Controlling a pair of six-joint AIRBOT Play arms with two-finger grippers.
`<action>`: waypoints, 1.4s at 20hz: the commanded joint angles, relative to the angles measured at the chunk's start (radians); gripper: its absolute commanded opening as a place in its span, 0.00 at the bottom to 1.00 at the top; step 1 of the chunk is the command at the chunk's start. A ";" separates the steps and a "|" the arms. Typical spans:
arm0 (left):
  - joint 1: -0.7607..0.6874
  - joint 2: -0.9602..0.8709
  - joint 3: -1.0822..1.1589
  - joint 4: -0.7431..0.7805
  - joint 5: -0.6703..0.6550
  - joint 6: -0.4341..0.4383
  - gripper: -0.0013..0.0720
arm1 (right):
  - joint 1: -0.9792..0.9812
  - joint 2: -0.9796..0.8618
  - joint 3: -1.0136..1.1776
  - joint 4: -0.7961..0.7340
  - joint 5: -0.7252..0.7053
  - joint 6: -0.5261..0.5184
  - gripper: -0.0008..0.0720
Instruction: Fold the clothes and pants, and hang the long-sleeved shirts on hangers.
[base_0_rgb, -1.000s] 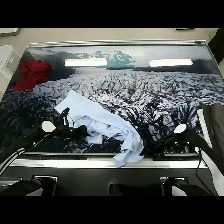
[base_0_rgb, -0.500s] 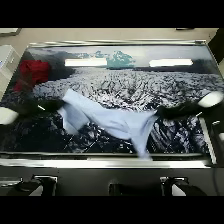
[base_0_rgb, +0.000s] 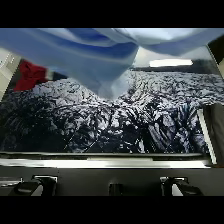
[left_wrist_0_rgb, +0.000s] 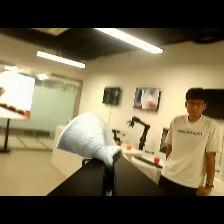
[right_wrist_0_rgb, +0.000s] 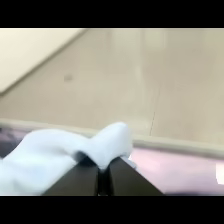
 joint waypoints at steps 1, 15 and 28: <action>-0.014 0.005 0.096 0.079 0.038 0.023 0.05 | -0.002 0.054 0.060 -0.075 0.064 0.022 0.07; -0.044 -0.362 -0.591 0.282 -0.064 -0.074 0.05 | -0.002 -0.099 -1.282 -0.143 -0.151 0.214 0.07; -0.027 -0.504 -0.668 0.216 -0.388 -0.070 0.05 | -0.256 -0.278 -1.063 -0.036 0.350 0.058 0.90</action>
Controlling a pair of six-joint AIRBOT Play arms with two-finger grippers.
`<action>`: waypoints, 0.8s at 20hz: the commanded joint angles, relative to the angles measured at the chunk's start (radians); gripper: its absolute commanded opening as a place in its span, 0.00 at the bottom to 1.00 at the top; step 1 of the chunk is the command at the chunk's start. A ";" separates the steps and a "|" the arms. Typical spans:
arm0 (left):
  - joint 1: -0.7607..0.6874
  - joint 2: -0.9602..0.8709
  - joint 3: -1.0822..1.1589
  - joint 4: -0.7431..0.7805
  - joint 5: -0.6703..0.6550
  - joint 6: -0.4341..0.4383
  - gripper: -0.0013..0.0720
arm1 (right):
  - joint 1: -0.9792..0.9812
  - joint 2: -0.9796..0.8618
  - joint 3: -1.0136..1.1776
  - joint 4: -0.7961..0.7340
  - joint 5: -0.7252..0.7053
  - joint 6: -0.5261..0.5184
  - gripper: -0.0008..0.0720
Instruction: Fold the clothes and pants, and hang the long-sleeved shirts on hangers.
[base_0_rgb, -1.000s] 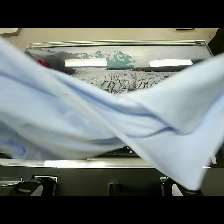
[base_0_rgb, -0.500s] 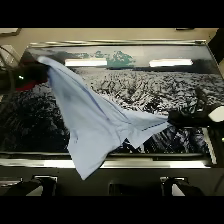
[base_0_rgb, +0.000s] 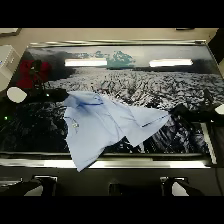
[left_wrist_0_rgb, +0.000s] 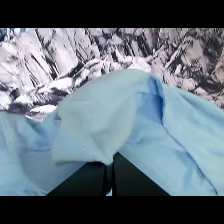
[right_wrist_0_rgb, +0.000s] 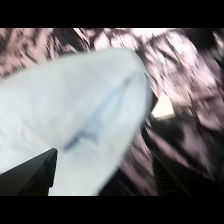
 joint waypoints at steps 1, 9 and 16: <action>0.004 -0.006 -0.005 0.028 -0.152 0.003 0.05 | -0.073 0.009 -0.049 -0.002 0.351 -0.077 0.88; 0.002 -0.005 -0.005 0.031 -0.189 0.002 0.05 | 0.312 -0.055 -0.505 0.438 -0.152 -0.106 0.84; 0.002 -0.005 -0.005 0.031 -0.185 -0.001 0.05 | 0.492 -0.072 -0.504 0.631 -0.374 -0.084 0.37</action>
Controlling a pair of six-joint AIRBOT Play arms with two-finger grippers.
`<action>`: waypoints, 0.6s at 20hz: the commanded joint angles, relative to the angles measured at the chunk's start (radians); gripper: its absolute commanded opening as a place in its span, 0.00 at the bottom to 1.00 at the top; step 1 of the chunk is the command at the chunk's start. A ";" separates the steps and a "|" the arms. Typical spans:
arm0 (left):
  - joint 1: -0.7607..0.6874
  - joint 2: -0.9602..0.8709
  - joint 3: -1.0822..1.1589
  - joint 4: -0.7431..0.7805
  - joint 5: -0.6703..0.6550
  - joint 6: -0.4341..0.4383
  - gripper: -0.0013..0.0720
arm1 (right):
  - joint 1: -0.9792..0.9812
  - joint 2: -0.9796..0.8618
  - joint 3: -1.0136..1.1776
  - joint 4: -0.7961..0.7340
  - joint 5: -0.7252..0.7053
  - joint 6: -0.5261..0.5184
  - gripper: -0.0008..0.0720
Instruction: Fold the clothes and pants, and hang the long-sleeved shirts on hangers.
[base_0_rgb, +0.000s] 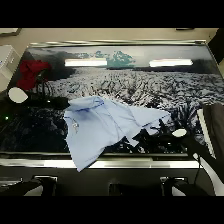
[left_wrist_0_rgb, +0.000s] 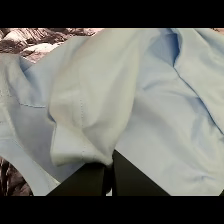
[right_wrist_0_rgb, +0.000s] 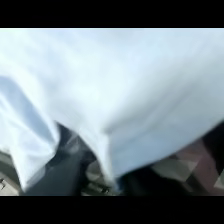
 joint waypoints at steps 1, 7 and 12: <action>0.000 0.000 0.000 0.000 0.002 -0.003 0.05 | 0.070 -0.010 -0.005 0.090 -0.108 0.019 0.09; 0.043 0.047 0.180 0.020 0.016 0.009 0.05 | -0.186 0.071 0.406 -0.012 0.182 -0.210 0.07; 0.101 0.177 0.713 0.008 0.125 0.023 0.05 | -0.467 0.238 1.141 -0.056 0.259 -0.234 0.07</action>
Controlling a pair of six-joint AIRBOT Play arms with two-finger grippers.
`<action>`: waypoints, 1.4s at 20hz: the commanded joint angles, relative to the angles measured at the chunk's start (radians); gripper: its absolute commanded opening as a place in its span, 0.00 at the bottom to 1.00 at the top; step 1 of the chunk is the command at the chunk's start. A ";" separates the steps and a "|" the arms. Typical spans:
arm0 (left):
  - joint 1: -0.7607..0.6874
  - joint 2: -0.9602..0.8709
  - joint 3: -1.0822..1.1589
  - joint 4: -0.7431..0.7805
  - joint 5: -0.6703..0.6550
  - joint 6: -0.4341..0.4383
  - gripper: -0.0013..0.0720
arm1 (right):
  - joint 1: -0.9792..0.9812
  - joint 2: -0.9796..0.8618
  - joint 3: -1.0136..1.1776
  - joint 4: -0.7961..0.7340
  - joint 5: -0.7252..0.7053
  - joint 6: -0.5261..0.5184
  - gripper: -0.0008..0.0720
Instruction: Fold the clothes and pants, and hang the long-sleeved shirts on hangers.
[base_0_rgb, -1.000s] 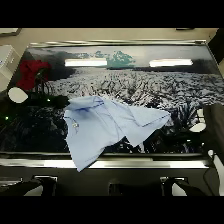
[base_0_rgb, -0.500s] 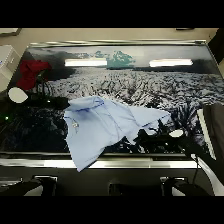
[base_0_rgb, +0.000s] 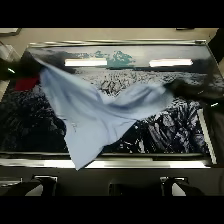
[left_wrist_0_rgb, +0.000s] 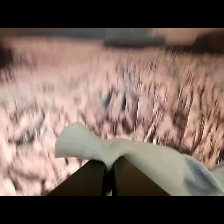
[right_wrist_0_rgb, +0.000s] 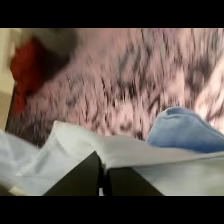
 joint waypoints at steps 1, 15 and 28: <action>0.024 0.101 0.357 -0.033 0.126 0.006 0.05 | -0.161 0.108 0.483 -0.047 0.047 -0.047 0.07; 0.026 0.319 0.496 -0.100 0.427 0.010 0.05 | -0.168 0.311 0.826 -0.226 -0.237 -0.006 0.07; 0.021 -0.298 0.128 0.024 0.300 0.009 0.05 | -0.024 -0.266 0.169 -0.373 0.085 0.283 0.07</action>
